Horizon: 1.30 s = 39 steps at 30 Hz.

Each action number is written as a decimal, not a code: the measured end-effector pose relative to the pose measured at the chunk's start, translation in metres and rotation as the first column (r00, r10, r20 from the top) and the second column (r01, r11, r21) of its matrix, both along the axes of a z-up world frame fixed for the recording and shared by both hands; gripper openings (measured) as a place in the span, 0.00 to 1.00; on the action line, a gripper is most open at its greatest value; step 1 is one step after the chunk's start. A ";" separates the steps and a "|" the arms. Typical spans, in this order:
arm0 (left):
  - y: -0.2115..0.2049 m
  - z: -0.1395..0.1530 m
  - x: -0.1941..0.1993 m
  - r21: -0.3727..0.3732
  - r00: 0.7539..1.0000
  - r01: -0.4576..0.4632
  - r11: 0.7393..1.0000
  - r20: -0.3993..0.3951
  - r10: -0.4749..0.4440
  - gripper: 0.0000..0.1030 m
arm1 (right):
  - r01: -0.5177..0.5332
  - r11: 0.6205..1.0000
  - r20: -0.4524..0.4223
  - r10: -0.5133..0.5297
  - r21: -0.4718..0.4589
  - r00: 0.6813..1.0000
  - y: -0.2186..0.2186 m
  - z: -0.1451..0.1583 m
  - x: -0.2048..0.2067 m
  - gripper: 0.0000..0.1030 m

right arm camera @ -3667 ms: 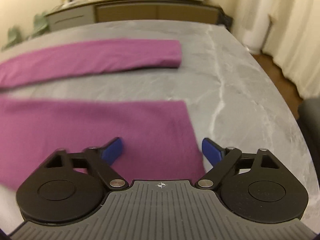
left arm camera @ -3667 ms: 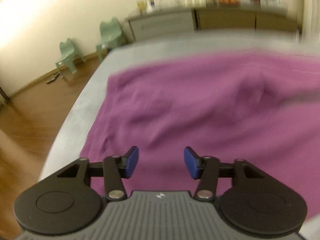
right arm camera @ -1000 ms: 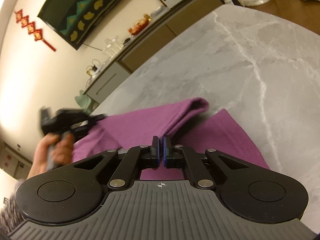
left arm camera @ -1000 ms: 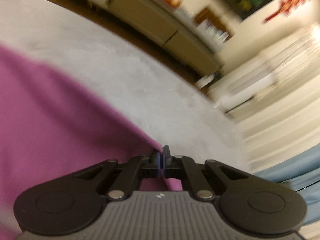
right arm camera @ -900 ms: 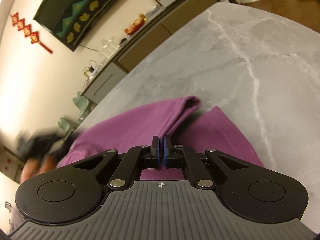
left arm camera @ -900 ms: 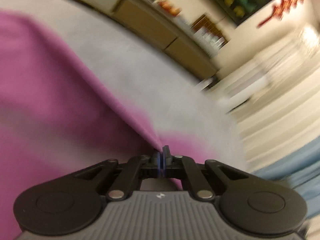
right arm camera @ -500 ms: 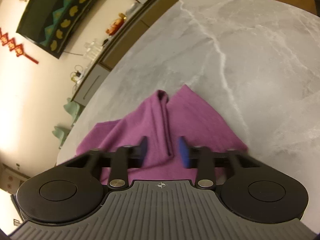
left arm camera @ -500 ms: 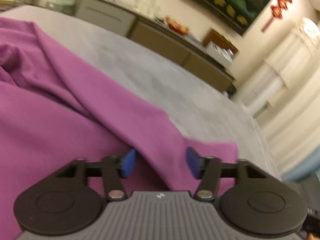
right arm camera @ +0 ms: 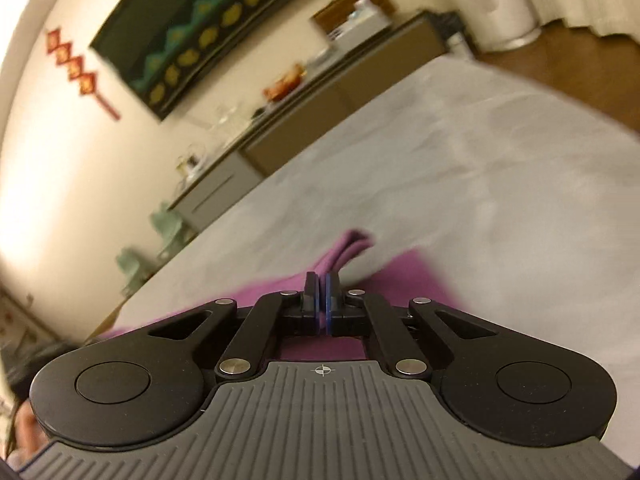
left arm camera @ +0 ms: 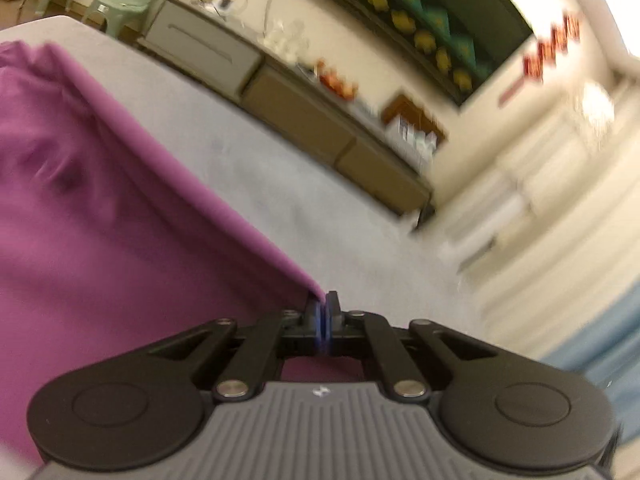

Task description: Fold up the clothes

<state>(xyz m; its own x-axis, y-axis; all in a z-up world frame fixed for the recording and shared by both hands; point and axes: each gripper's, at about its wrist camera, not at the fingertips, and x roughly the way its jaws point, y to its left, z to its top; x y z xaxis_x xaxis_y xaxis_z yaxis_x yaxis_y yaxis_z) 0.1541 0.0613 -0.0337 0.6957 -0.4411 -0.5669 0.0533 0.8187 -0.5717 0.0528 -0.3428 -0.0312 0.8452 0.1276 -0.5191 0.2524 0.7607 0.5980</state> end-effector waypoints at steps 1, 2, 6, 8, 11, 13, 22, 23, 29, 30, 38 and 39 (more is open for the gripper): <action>-0.004 -0.011 -0.012 0.030 0.999 0.019 0.999 -0.031 -0.018 0.02 | 0.012 1.000 -0.025 -0.012 0.004 1.000 -0.007 -0.005 -0.004 0.00; -0.006 -0.025 -0.023 0.055 0.998 0.027 0.998 -0.059 -0.024 0.02 | 0.024 1.000 -0.051 -0.023 0.008 0.998 -0.015 -0.011 -0.008 0.00; -0.022 -0.061 -0.029 0.093 0.993 0.000 0.996 -0.114 0.011 0.02 | 0.009 1.000 -0.134 -0.012 -0.029 0.991 -0.013 -0.024 -0.006 0.00; -0.026 -0.047 -0.027 0.082 0.999 0.000 0.997 -0.053 0.004 0.02 | 0.010 0.998 -0.136 -0.018 -0.055 0.991 -0.009 -0.023 -0.006 0.00; -0.031 -0.020 -0.026 0.094 0.999 0.000 0.996 0.049 -0.005 0.02 | 0.053 0.995 -0.070 -0.059 -0.080 0.996 -0.009 -0.011 -0.016 0.00; -0.034 -0.025 -0.028 0.133 0.999 0.019 0.991 0.023 -0.022 0.02 | 0.096 0.993 -0.036 -0.098 -0.075 0.995 -0.012 -0.004 -0.026 0.00; -0.035 -0.065 -0.032 0.155 0.998 0.047 0.987 -0.059 -0.038 0.03 | 0.072 0.959 -0.055 -0.091 -0.275 0.994 0.010 -0.002 -0.012 0.09; -0.033 -0.066 -0.037 0.155 0.997 0.048 0.987 -0.063 -0.038 0.03 | 0.058 0.960 -0.048 -0.074 -0.273 0.996 0.012 -0.002 -0.007 0.14; -0.027 -0.068 -0.035 0.152 0.998 0.049 0.987 -0.049 -0.042 0.04 | -0.078 0.946 -0.157 0.029 -0.316 0.987 0.027 -0.022 0.044 0.27; -0.028 -0.066 -0.036 0.149 0.998 0.049 0.988 -0.039 -0.044 0.04 | -0.098 0.940 -0.169 0.043 -0.328 0.985 0.031 -0.025 0.046 0.27; -0.032 -0.044 -0.046 0.118 0.992 0.093 0.989 0.078 -0.102 0.05 | -0.098 0.907 -0.148 0.040 -0.409 0.988 0.043 -0.018 0.033 0.03; -0.034 -0.040 -0.048 0.112 0.989 0.103 0.988 0.095 -0.114 0.06 | -0.067 0.908 -0.123 0.017 -0.414 0.992 0.039 -0.012 0.026 0.02</action>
